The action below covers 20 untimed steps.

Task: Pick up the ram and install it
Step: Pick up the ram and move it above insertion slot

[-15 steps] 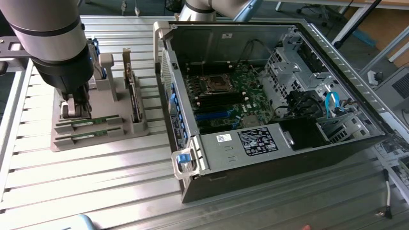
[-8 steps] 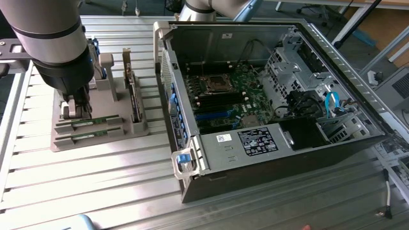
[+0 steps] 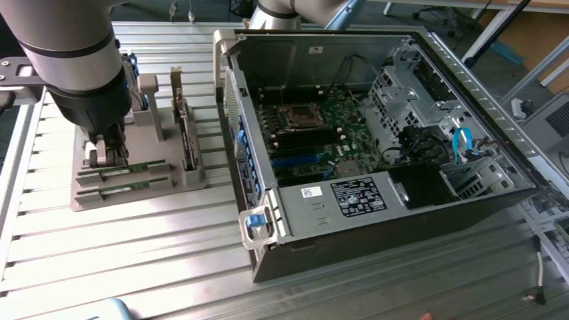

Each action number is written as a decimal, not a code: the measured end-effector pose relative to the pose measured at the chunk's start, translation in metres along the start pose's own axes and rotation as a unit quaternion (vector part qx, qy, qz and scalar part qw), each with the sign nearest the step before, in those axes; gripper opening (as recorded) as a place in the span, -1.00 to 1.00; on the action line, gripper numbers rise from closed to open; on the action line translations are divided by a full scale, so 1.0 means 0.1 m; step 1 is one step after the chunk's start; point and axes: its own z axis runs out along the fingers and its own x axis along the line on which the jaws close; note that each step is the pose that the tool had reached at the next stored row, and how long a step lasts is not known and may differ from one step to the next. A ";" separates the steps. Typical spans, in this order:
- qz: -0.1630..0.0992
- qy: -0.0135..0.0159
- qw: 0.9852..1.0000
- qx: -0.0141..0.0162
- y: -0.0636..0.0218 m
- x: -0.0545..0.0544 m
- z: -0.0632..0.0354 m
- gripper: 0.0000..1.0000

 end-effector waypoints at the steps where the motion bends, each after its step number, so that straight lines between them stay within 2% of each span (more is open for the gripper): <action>1: 0.000 0.000 1.000 0.000 0.000 0.00 0.006 -0.53; 20: 0.000 0.000 1.000 0.000 -0.004 0.00 0.082 -0.53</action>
